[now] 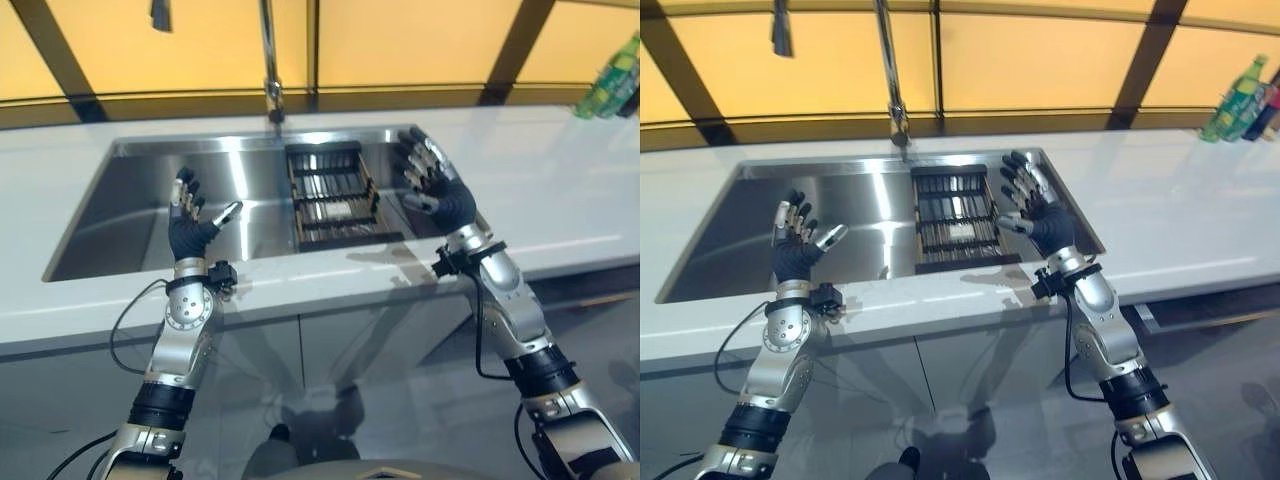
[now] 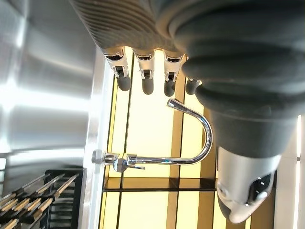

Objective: Pick up plates and place into dishwasher.

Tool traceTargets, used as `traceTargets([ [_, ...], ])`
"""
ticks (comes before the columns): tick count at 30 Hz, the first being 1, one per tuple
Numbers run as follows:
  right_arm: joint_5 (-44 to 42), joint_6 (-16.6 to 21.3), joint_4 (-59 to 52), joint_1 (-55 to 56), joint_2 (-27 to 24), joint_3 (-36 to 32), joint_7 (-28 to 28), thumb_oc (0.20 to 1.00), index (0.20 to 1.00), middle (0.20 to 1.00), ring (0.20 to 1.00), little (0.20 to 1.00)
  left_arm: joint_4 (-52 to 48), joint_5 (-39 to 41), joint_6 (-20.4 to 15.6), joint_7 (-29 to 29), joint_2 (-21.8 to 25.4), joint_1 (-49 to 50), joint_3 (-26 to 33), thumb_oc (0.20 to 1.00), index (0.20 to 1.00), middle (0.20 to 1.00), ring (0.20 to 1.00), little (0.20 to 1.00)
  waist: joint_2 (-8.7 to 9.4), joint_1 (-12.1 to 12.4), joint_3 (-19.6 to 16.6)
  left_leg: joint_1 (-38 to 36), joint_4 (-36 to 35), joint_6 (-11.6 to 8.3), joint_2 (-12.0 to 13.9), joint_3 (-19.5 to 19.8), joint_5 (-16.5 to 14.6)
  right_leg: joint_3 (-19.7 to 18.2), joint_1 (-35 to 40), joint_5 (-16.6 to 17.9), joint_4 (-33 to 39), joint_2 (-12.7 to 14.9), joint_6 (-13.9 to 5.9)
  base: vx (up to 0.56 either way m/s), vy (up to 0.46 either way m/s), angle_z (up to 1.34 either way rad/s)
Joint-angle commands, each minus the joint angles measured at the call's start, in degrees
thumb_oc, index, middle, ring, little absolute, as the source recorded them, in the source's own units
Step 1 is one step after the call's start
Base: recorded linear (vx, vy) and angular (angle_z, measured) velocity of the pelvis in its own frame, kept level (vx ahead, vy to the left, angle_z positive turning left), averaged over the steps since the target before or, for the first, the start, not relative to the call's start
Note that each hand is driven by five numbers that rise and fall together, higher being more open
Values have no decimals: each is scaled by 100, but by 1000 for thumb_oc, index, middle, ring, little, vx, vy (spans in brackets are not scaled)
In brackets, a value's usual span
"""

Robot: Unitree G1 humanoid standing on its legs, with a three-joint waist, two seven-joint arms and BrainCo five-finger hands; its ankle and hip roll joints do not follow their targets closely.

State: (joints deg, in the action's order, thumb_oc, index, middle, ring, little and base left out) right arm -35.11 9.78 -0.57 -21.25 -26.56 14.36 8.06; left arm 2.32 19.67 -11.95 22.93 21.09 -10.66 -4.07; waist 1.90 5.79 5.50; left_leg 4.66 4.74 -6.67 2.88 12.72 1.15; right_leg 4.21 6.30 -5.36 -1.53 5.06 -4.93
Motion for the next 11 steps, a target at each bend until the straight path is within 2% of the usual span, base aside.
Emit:
traceTargets([
  [1, 46, 222, -186, -309, 18, -34, -275, 1000, 1000, 1000, 1000, 1000, -434, 146, -270, -175, 146, -95, -41, 1000, 1000, 1000, 1000, 1000, 209, 113, -86, 120, 574, 19, 245, -257, -336, 154, -253, 327, 106, 113, 132, -75, -17, 42],
  [3, 83, 328, -190, -117, -30, -171, -471, 1000, 1000, 1000, 1000, 1000, -305, 203, -281, -392, 41, -267, -190, 1000, 1000, 1000, 1000, 1000, 168, -128, -80, 136, 652, -45, 465, -1002, -156, 425, -192, 352, 154, 145, 129, -56, 56, 79],
  [4, 105, 375, -180, -38, -32, -236, -457, 1000, 1000, 1000, 1000, 1000, -214, 176, -313, -381, -14, -361, -264, 1000, 1000, 1000, 1000, 1000, 144, -217, -84, 118, 618, -76, 525, -1095, -77, 498, -173, 360, 161, 154, 120, -26, 101, 136],
  [7, 38, 358, -174, -54, -41, -267, -447, 1000, 1000, 1000, 1000, 1000, -142, 222, -318, -247, -71, -516, -356, 1000, 1000, 1000, 1000, 1000, 84, -355, -103, -68, 407, -75, 514, -1037, -184, 447, -205, 341, 121, 205, 74, -5, 103, 92],
  [11, 70, 307, -204, -79, 19, -243, -370, 1000, 1000, 1000, 1000, 1000, -119, 231, -266, -103, -75, -584, -383, 1000, 1000, 1000, 1000, 1000, -19, -472, -169, -372, 82, -75, 534, -1108, -317, 331, -182, 403, 227, 293, -28, 51, 106, -15],
])
